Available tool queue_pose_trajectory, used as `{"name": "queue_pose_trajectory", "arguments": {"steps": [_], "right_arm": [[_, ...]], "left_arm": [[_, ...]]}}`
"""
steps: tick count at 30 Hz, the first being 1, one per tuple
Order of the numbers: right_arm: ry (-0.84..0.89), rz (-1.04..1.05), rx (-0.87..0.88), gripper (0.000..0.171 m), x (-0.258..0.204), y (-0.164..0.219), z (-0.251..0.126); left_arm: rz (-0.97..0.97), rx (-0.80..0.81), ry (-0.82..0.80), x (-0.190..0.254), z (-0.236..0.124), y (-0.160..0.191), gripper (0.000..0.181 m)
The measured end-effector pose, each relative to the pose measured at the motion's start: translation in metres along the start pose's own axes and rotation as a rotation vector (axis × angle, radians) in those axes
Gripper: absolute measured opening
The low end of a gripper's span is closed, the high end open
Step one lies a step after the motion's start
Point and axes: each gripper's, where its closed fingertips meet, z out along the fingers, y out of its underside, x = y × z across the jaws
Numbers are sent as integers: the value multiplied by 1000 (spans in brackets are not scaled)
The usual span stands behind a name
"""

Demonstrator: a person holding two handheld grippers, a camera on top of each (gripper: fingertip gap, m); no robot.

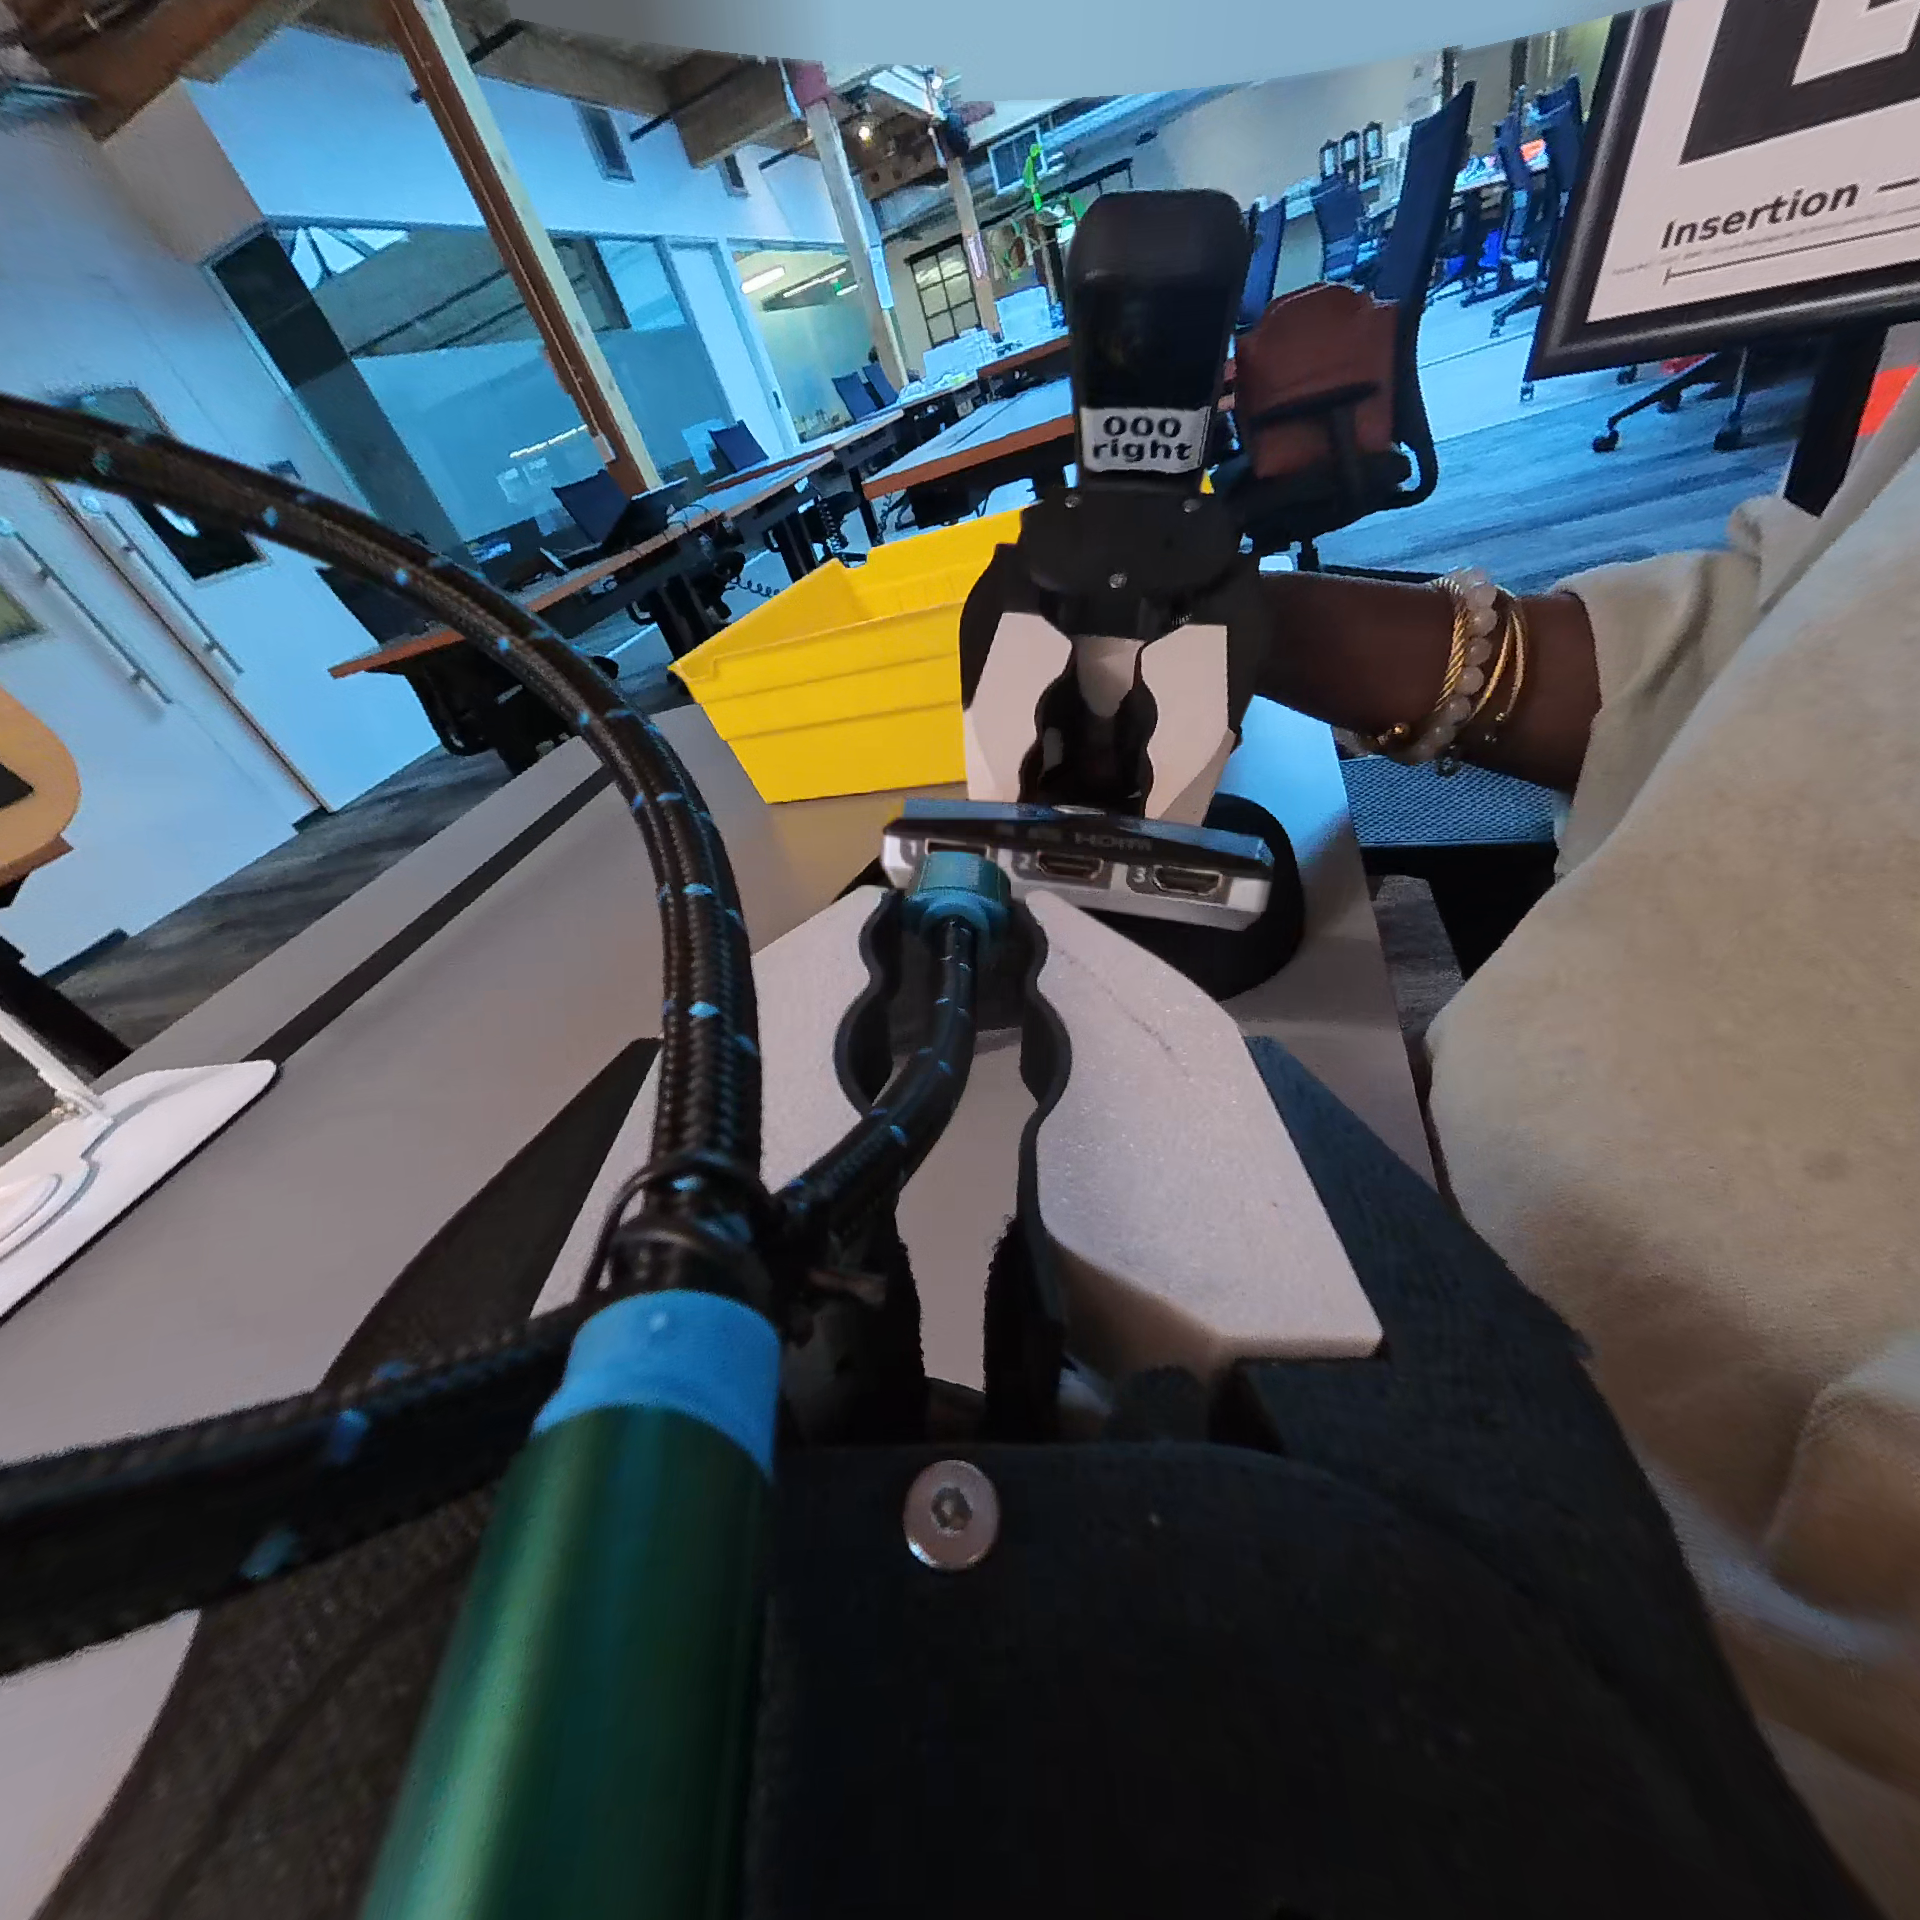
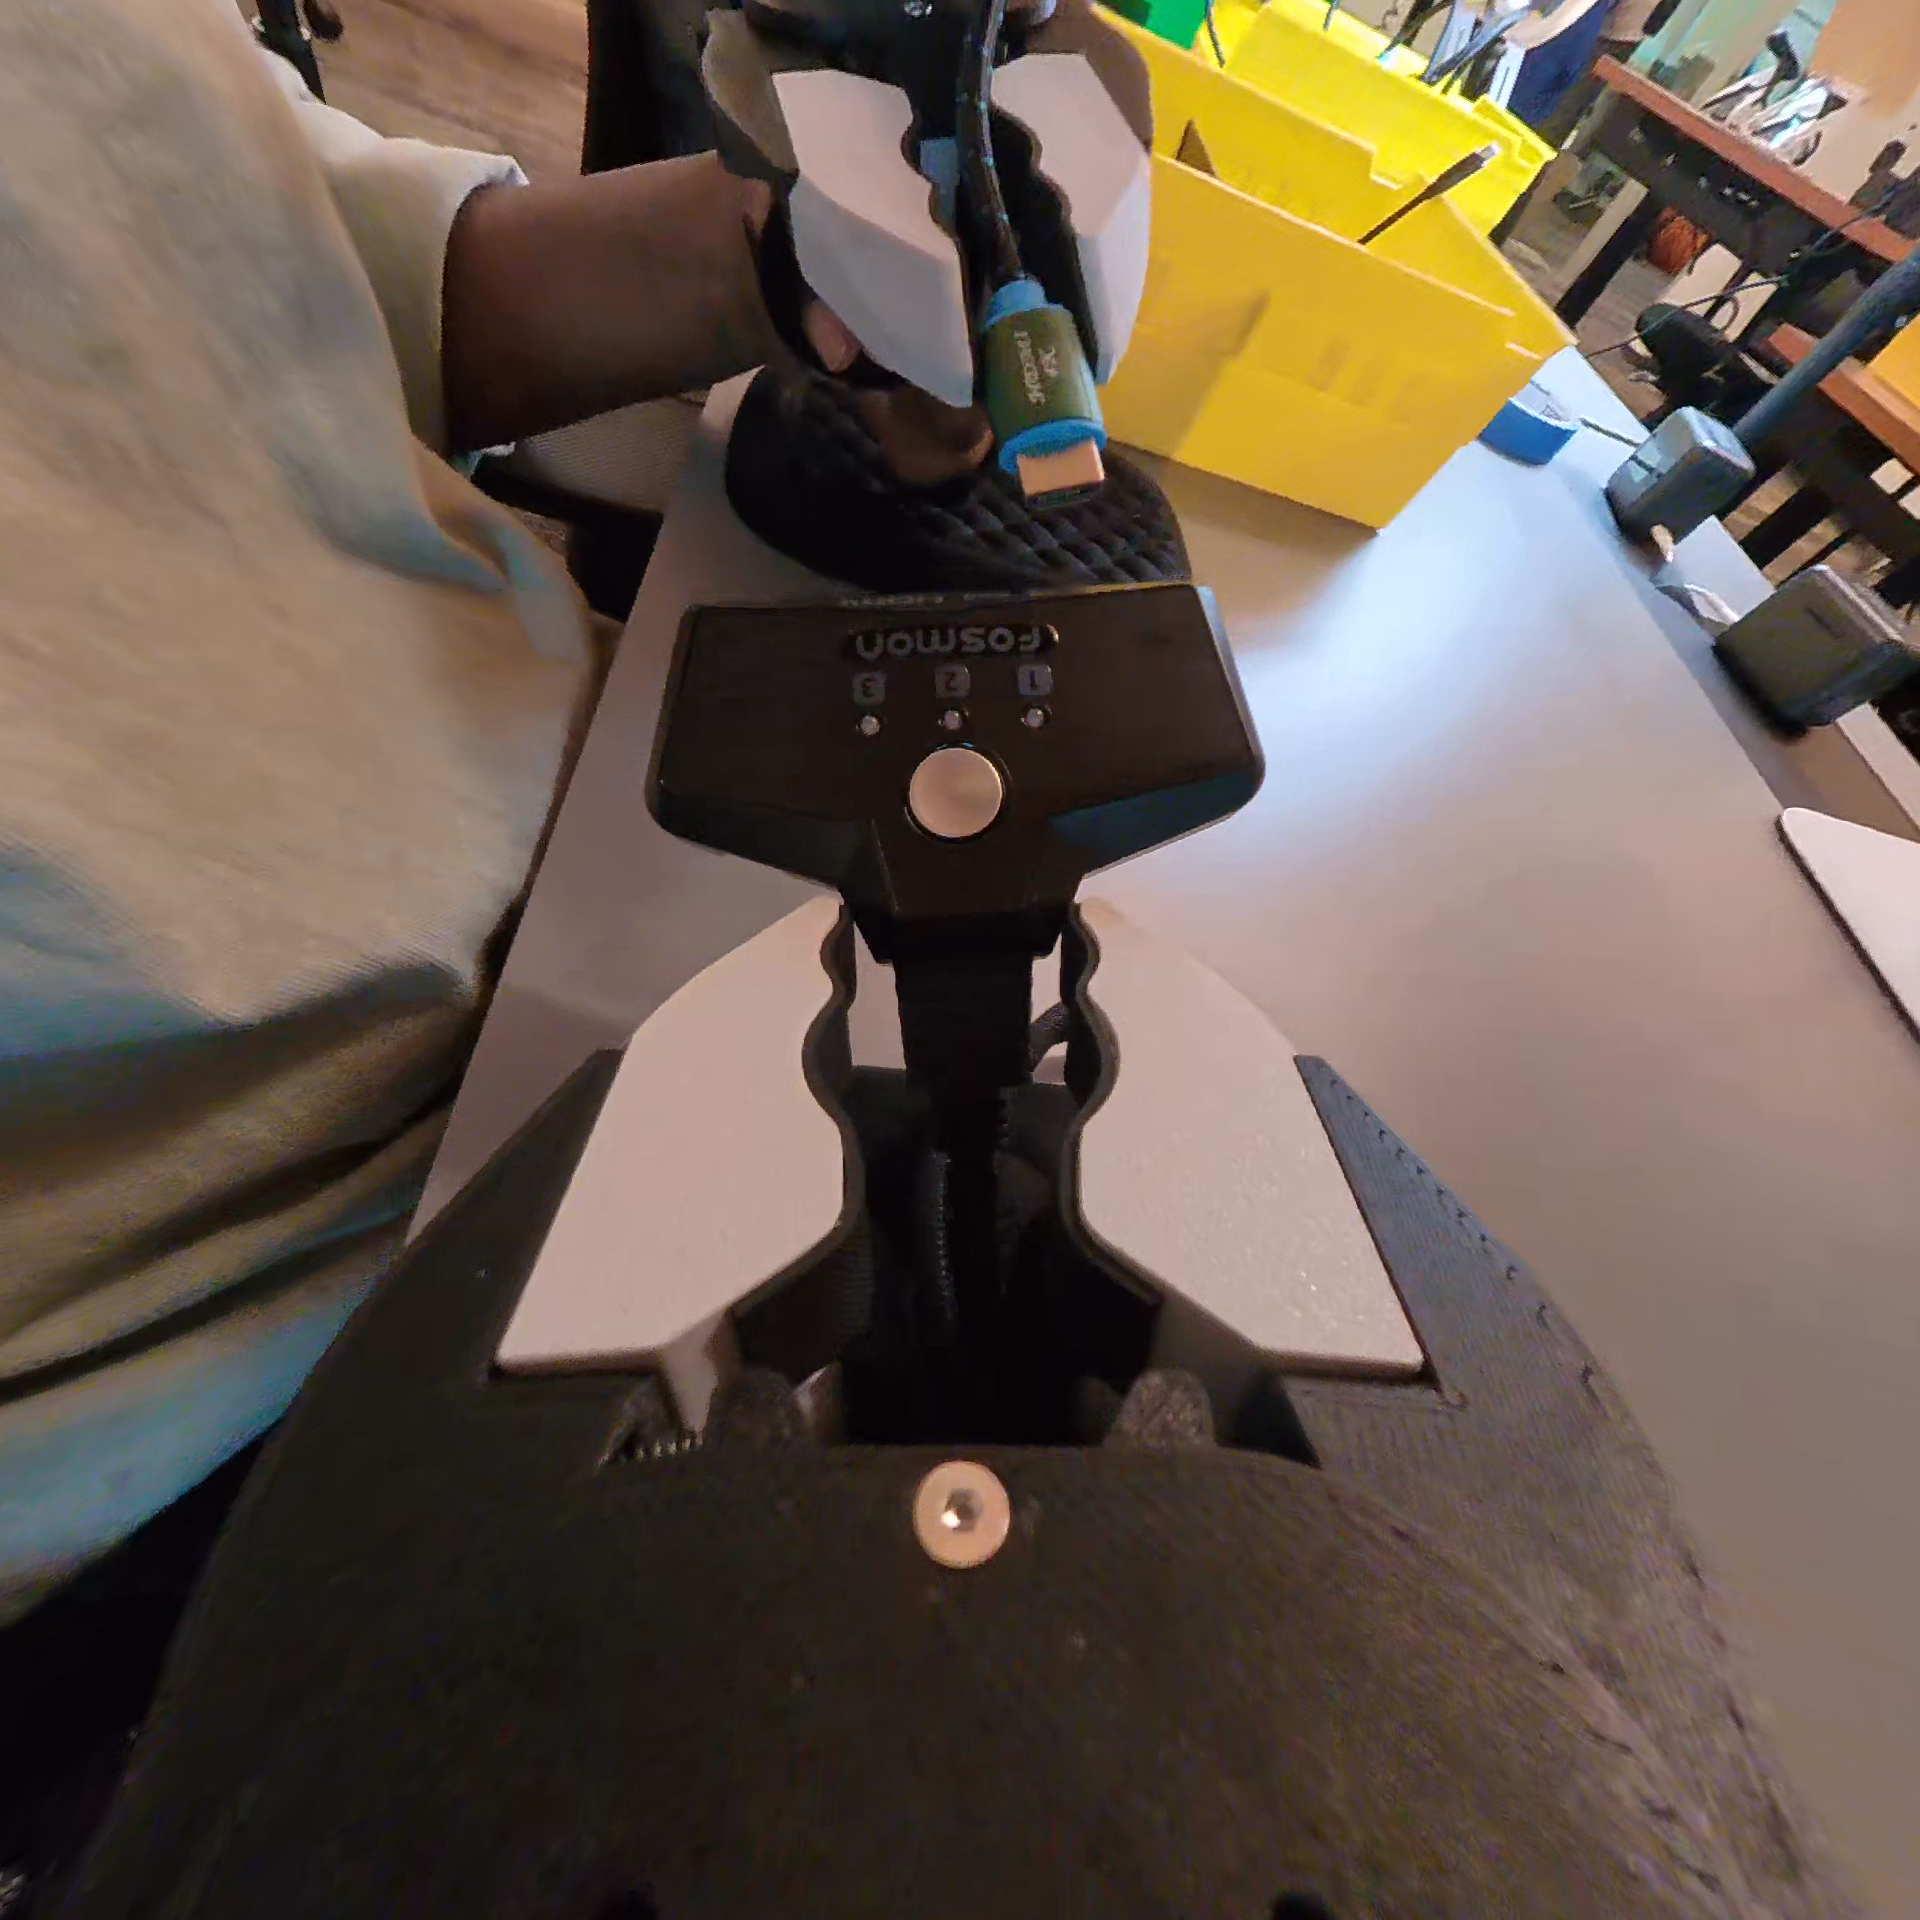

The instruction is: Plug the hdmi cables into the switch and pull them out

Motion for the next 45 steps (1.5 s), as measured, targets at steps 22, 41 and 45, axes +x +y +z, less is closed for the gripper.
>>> {"name": "queue_pose_trajectory", "arguments": {"steps": [22,41,45], "right_arm": [[-39,-50,-56,39,-10,8,6],[-26,-72,-48,39,-10,8,6],[-24,-71,-31,39,-9,6,5]], "left_arm": [[32,-108,25,9,12,18,20],[31,-109,29,10,12,16,20],[4,-99,27,8,13,15,20]]}}
